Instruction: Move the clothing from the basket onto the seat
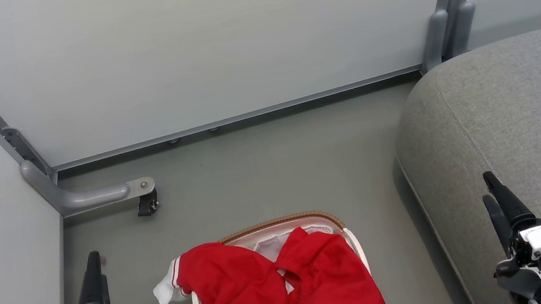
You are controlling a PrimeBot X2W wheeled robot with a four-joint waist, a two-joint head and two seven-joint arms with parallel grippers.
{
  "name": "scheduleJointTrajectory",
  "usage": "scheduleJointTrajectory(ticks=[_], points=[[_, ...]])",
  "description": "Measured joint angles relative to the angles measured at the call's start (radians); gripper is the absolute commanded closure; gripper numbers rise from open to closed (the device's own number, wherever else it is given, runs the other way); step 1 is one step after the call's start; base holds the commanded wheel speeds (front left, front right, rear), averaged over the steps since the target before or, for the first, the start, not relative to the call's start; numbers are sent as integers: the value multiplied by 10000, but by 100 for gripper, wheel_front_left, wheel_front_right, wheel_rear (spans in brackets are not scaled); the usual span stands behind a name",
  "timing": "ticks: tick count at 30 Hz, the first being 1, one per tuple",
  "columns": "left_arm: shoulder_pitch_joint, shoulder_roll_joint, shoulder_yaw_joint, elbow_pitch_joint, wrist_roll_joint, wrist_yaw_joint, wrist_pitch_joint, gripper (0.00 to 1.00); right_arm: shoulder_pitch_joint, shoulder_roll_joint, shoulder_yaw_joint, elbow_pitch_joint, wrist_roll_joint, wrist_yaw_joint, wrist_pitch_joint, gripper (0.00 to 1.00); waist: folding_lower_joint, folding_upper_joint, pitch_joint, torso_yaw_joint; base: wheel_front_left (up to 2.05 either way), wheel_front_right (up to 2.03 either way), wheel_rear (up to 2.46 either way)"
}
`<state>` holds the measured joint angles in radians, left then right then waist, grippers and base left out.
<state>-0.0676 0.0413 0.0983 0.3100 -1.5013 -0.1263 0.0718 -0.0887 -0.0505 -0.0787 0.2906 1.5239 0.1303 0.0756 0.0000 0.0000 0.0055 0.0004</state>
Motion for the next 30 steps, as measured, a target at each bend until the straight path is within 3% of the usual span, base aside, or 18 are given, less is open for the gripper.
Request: scheduleJointTrajectory(ticks=[14, 30], points=[[-56, 67, -318, 21, 3304, 29, -617, 0, -290, -173, 360, -182, -2828, 0, -623, 0, 0, 0, 54, -1, 0, 0, 0], [-176, 364, -1043, 184, 6140, 393, -1223, 0, -618, -291, 849, -263, -5494, 0, -1229, 0, 0, 0, 88, -5, 0, 0, 0]])
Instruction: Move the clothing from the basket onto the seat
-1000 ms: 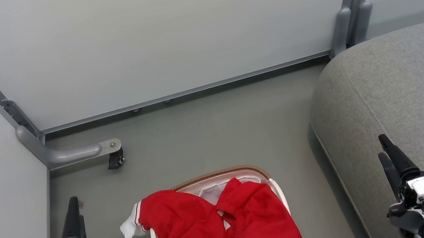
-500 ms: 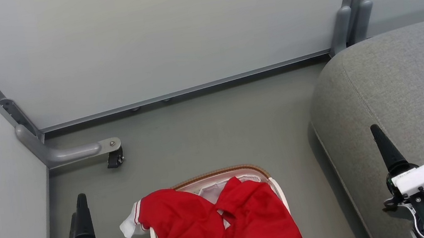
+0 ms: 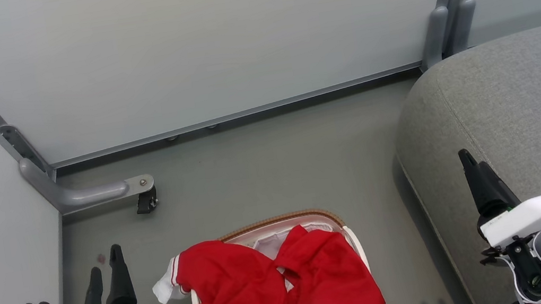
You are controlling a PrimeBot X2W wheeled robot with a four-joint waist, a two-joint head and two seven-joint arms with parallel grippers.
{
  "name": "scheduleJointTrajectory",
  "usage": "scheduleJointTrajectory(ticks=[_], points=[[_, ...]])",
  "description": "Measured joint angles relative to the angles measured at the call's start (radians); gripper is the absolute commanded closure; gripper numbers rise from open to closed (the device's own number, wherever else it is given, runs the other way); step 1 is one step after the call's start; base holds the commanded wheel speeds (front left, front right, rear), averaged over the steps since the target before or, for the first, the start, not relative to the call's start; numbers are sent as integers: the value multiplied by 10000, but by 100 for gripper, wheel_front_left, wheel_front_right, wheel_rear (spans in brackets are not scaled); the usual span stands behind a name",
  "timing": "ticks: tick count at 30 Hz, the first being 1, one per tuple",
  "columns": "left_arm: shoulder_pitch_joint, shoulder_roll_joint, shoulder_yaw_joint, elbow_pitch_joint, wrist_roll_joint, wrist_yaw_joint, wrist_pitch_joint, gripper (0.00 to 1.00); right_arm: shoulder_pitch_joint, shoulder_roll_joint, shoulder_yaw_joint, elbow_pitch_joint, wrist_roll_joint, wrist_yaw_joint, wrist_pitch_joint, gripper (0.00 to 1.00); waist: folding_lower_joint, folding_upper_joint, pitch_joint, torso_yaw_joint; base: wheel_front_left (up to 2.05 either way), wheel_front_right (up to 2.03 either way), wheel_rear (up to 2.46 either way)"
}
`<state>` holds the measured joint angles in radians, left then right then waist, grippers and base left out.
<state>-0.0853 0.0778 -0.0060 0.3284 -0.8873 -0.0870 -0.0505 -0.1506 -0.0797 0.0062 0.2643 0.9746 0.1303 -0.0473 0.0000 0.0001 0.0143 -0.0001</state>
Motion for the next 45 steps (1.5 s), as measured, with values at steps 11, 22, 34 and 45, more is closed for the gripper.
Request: scheduleJointTrajectory(ticks=[11, 22, 34, 45], points=[[-106, 219, -573, 88, 1549, 268, -357, 0, -120, -59, 263, 10, -1526, 0, -389, 0, 0, 0, 11, -15, 0, 0, 0], [-195, 307, -851, 240, 2719, 477, -683, 0, -304, -105, 274, 0, -2930, 0, -719, 0, 0, 0, 55, -10, 0, 0, 0], [-195, 311, -826, 351, 3896, 516, -1016, 0, -365, -113, 305, 186, -4318, 0, -1035, 0, 0, 0, 68, -26, 0, 0, 0], [-185, 272, -727, 428, 4953, 577, -1271, 0, -407, -134, 422, 355, -5411, 2, -1300, 0, 0, 0, 24, -44, 0, 0, 0]])
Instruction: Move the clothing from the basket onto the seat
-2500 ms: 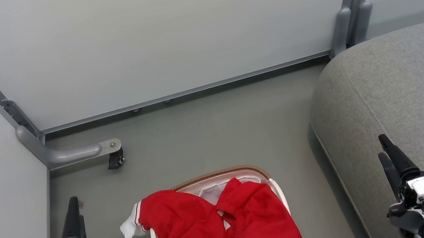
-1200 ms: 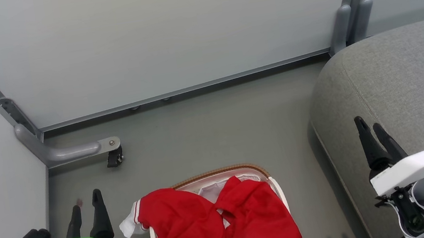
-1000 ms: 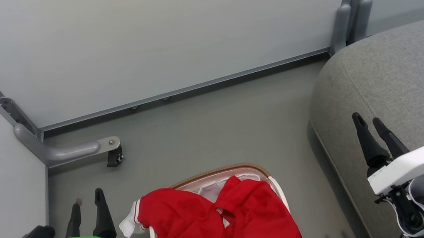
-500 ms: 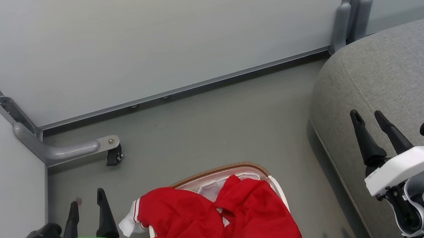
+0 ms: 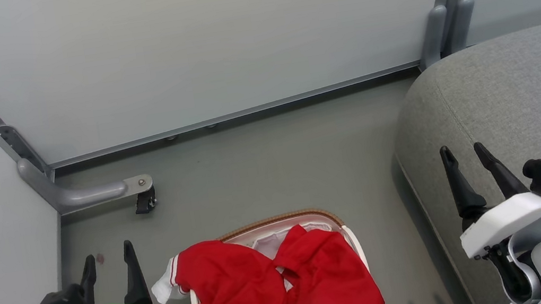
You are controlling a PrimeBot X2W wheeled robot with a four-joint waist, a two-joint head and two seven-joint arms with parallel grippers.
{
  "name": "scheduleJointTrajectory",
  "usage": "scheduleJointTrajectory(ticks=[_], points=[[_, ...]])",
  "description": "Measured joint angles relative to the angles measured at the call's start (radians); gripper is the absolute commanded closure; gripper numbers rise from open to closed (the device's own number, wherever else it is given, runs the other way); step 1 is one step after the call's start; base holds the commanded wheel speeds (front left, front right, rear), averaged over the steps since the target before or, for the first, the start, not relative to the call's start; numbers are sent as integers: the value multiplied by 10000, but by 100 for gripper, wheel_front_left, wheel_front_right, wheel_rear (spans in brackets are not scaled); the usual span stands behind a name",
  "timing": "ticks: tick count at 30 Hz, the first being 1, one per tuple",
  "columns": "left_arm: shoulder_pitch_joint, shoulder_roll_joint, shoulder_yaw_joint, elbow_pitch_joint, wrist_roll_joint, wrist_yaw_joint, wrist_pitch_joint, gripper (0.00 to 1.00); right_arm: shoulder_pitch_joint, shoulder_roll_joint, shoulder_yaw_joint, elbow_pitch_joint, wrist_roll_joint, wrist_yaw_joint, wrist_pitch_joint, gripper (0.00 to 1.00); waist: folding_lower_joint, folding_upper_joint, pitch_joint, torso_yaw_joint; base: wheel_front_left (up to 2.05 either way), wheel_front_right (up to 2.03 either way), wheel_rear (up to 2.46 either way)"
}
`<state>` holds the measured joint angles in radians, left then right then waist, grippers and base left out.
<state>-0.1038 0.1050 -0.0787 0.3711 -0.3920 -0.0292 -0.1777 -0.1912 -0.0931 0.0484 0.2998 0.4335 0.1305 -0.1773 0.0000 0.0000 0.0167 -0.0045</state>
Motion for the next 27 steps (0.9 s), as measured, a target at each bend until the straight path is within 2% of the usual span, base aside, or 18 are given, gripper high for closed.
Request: scheduleJointTrajectory(ticks=[27], points=[[61, -462, 550, -414, 2136, -320, -571, 0, -61, 353, -81, -433, -2090, 0, -556, 0, 0, 0, 26, -1, 0, 0, 0]])
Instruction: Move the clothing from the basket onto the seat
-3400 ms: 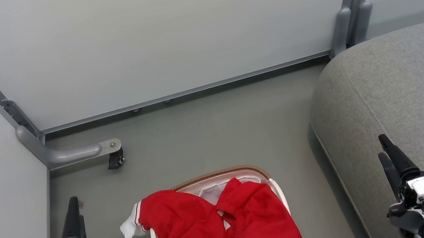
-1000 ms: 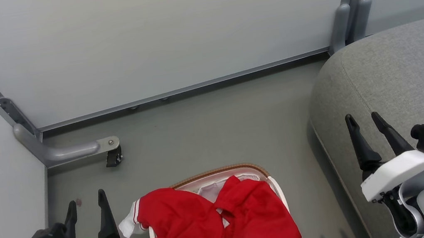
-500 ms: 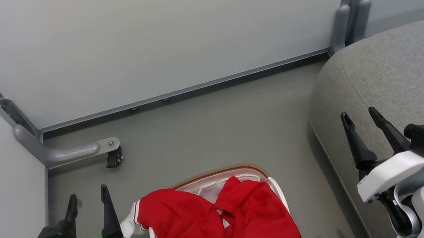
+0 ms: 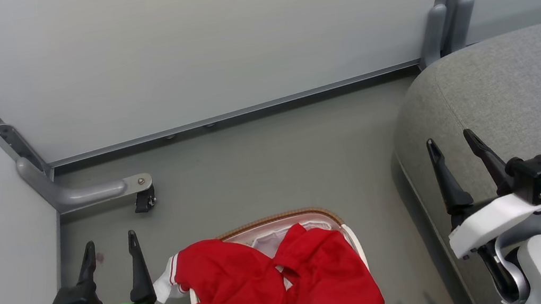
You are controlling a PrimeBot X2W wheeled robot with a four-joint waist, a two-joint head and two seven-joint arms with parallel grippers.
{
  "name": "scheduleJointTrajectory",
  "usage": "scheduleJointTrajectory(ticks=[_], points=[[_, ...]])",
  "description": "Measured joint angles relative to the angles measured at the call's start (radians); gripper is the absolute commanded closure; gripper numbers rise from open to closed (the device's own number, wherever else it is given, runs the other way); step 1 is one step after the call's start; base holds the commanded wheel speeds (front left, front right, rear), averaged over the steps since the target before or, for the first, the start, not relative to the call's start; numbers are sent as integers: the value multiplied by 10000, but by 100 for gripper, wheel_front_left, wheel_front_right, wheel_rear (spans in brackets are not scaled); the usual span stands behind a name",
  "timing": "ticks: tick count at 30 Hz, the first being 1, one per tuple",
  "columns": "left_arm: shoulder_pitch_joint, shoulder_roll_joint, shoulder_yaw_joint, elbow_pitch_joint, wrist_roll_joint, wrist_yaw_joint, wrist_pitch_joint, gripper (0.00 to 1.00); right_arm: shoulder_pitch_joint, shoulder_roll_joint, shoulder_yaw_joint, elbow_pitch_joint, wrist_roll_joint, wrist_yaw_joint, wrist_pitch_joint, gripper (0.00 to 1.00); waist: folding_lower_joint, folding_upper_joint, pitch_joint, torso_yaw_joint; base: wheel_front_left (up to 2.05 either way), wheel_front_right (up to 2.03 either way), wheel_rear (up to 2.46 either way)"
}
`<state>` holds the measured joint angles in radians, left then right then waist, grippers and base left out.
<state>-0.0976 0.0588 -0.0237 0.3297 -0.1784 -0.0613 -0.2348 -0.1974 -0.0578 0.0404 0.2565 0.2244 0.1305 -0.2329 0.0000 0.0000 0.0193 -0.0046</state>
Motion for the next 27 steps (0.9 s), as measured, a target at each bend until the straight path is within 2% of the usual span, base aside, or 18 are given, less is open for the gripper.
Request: scheduleJointTrajectory(ticks=[9, 16, 27], points=[[-68, -69, -44, 458, 349, -324, -140, 0, -182, 25, 219, -56, -779, 4, -174, 0, 0, 0, 510, -77, 0, 0, 0], [-782, -79, -178, 813, 591, -548, -284, 0, -757, 44, 265, -422, -1267, 4, -290, 0, 0, 0, 1434, -222, 0, 0, 0], [-2171, 38, -1080, 1779, 451, -665, -299, 0, -1673, 75, 424, -955, -938, 4, -291, 0, 1, 0, 3265, -593, 0, 0, 0]])
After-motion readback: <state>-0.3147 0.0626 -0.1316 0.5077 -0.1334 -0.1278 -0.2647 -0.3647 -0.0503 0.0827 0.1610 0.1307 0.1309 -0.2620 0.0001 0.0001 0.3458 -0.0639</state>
